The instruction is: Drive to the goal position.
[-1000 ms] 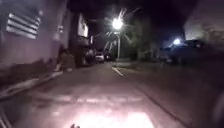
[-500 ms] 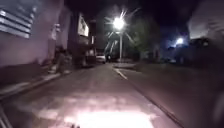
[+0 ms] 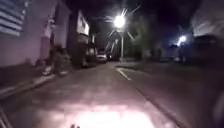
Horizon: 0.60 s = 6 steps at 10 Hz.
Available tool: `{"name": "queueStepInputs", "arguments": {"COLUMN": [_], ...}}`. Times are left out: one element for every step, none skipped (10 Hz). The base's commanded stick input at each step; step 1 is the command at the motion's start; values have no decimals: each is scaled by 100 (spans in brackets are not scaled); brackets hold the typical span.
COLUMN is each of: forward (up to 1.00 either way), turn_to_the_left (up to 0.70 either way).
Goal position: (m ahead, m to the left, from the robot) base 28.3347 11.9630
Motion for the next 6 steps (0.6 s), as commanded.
{"name": "queueStepInputs", "arguments": {"forward": [100, 100, 100, 100, 100, 100], "turn_to_the_left": [0, 0, 0, 0, 0, 0]}}
